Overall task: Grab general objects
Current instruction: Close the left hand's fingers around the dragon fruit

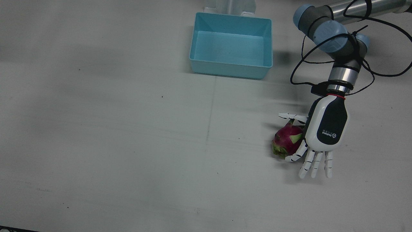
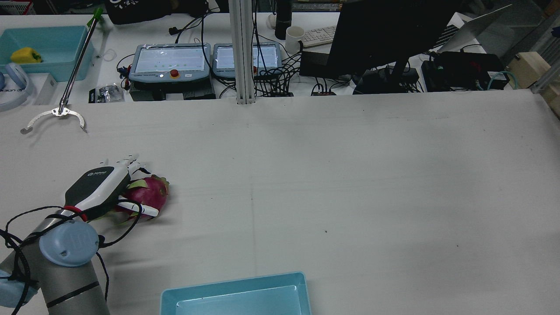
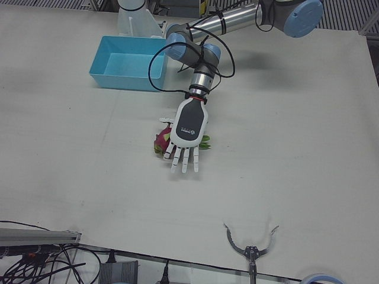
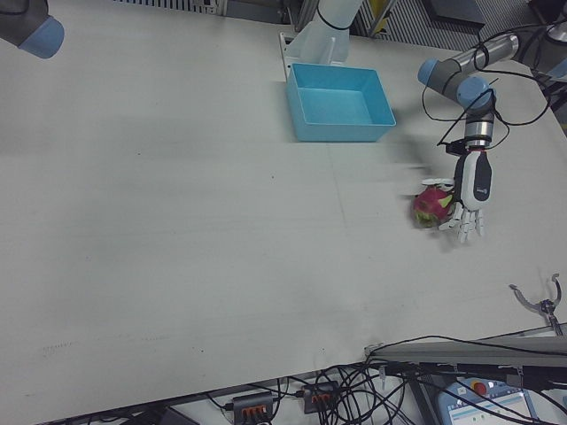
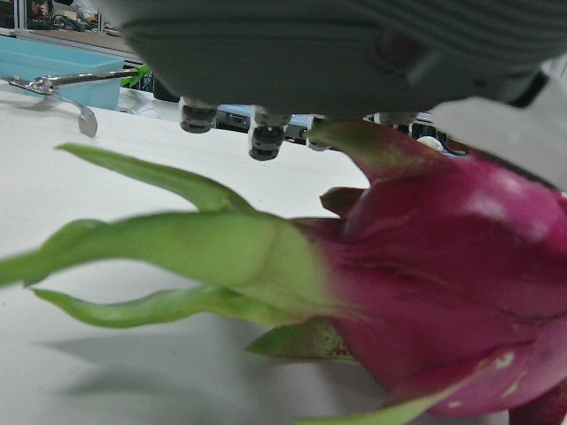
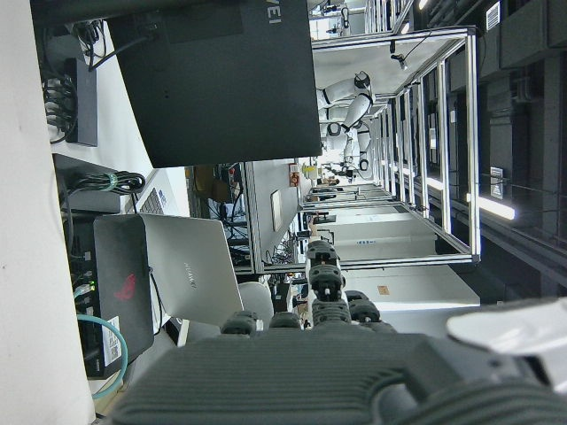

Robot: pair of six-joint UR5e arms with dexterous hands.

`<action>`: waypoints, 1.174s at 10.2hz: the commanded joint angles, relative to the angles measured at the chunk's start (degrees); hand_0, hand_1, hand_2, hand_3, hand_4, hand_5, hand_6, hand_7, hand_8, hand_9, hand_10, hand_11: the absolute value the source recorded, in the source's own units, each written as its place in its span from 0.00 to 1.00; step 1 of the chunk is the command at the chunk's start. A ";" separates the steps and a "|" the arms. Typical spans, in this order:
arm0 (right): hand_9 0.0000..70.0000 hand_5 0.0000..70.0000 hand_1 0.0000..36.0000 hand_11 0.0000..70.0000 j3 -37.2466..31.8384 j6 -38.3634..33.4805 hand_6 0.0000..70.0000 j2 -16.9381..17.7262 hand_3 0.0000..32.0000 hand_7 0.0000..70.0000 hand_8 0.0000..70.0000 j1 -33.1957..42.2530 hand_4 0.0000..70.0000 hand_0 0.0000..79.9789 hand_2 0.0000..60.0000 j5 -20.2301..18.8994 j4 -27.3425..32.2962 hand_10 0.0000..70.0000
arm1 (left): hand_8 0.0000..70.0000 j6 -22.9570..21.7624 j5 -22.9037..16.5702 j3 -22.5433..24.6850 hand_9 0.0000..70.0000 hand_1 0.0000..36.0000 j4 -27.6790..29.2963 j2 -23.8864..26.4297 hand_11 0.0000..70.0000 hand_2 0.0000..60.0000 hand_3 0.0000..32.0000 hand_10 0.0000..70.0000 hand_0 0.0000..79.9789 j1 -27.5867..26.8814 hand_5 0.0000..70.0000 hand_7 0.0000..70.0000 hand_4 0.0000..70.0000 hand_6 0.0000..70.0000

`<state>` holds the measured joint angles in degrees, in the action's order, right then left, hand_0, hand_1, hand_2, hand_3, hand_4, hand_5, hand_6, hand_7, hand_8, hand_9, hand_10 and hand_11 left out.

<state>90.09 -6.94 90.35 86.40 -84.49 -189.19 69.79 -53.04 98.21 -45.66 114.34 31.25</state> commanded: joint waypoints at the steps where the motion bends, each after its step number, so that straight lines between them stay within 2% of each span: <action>1: 0.00 0.00 0.00 0.00 0.00 0.00 0.00 0.00 0.00 0.00 0.00 0.00 0.00 0.00 0.00 0.02 0.05 0.00 | 0.21 0.26 1.79 -0.30 0.06 0.32 0.22 -0.08 0.10 0.15 0.46 0.06 0.58 -0.13 0.39 0.17 0.00 0.03; 2: 0.00 0.00 0.00 0.00 0.00 0.00 0.00 0.00 0.00 0.00 0.00 0.00 0.00 0.00 0.00 0.02 -0.03 0.00 | 0.22 0.35 2.67 -0.30 0.06 0.39 0.13 -0.08 0.11 0.15 0.40 0.07 0.60 -0.74 0.41 0.16 0.00 0.03; 3: 0.00 0.00 0.00 0.00 0.00 0.00 0.00 0.00 0.00 0.00 0.00 0.00 0.00 0.00 0.00 0.02 -0.03 0.00 | 0.22 0.35 2.85 -0.30 0.06 0.46 0.13 -0.08 0.12 0.18 0.30 0.07 0.63 -1.18 0.53 0.15 0.00 0.02; 5: 0.00 0.00 0.00 0.00 0.00 0.00 0.00 0.00 0.00 0.00 0.00 0.00 0.00 0.00 0.00 0.02 0.05 0.00 | 0.21 0.43 3.12 -0.30 0.04 0.43 0.13 -0.08 0.11 0.20 0.00 0.06 0.62 -1.28 0.74 0.13 0.02 0.03; 9: 0.00 0.00 0.00 0.00 0.00 0.00 0.00 0.00 0.00 0.00 0.00 0.00 0.00 0.00 0.00 0.02 -0.03 0.00 | 0.20 0.35 3.64 0.49 0.03 0.39 -0.31 -0.08 0.07 0.24 0.00 0.04 0.61 -1.28 1.00 0.17 0.29 0.09; 10: 0.00 0.00 0.00 0.00 0.00 0.00 0.00 0.00 0.00 0.00 0.00 0.00 0.00 0.00 0.00 0.02 0.05 0.00 | 0.19 0.26 3.91 1.88 0.02 0.39 0.04 -0.17 0.06 0.25 0.00 0.04 0.61 -1.28 1.00 0.17 0.35 0.10; 11: 0.00 0.00 0.00 0.00 0.00 0.00 0.00 0.00 0.00 0.00 0.00 0.00 0.00 0.00 0.00 0.02 -0.03 0.00 | 0.19 0.26 3.82 3.20 0.02 0.40 0.83 -0.17 0.06 0.33 0.00 0.04 0.61 -1.36 1.00 0.17 0.43 0.10; 12: 0.00 0.00 0.00 0.00 0.00 0.00 0.00 0.00 0.00 0.00 0.00 0.00 0.00 0.00 0.00 0.02 0.05 0.00 | 0.19 0.08 3.65 4.78 0.02 0.47 1.70 -0.17 0.06 0.51 0.00 0.04 0.60 -1.54 1.00 0.17 0.45 0.10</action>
<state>90.09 -6.94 90.35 86.40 -84.46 -189.18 70.09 -49.36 99.80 -45.52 114.22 29.94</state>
